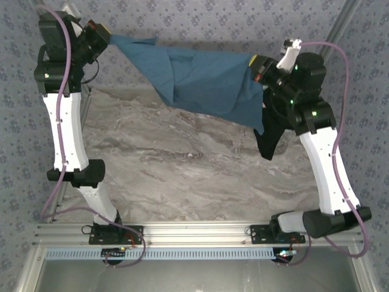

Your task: Fold and stack the t-shirts

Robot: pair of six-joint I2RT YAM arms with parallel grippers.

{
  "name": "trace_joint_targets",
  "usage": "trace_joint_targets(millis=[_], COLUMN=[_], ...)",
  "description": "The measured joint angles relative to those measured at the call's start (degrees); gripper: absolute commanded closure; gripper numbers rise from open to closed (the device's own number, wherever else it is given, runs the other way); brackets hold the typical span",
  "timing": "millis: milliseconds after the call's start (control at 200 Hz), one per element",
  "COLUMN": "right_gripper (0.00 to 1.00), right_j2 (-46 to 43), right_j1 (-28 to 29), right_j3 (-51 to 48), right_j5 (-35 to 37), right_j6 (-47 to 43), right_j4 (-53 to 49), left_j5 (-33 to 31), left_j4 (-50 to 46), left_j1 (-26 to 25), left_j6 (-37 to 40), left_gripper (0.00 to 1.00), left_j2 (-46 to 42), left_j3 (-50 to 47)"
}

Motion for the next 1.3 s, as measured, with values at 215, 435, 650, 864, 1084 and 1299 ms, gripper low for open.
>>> trace_joint_targets(millis=[215, 435, 650, 864, 1084, 1299], right_gripper=[1.00, 1.00, 1.00, 1.00, 1.00, 1.00], right_j2=[-6.08, 12.35, 23.28, 25.05, 32.35, 40.48], right_j1=[8.68, 14.40, 17.73, 13.03, 8.48, 6.45], right_j3=[-21.64, -28.61, -26.53, -19.50, -11.15, -4.55], right_j5=[0.74, -1.42, -3.63, -3.58, -3.85, -4.87], right_j6=[0.44, 5.01, 8.70, 11.08, 12.81, 12.87], right_j4=[-1.36, -2.08, -5.97, -6.14, -6.56, -8.20], left_j5=[-5.51, -3.37, -3.52, -7.52, -0.98, 0.37], left_j4=[4.79, 8.87, 8.79, 9.38, 10.10, 14.14], left_j1=[1.70, 8.55, 6.91, -10.32, -30.23, -39.82], left_j6=[3.08, 4.31, 7.91, 5.92, -1.29, -1.55], left_gripper=[1.00, 0.97, 0.54, 0.56, 0.53, 0.34], left_j2=[-14.80, 1.51, 9.18, -8.11, -20.33, -12.20], left_j3=[-40.65, -45.40, -45.35, -59.45, -77.33, -82.88])
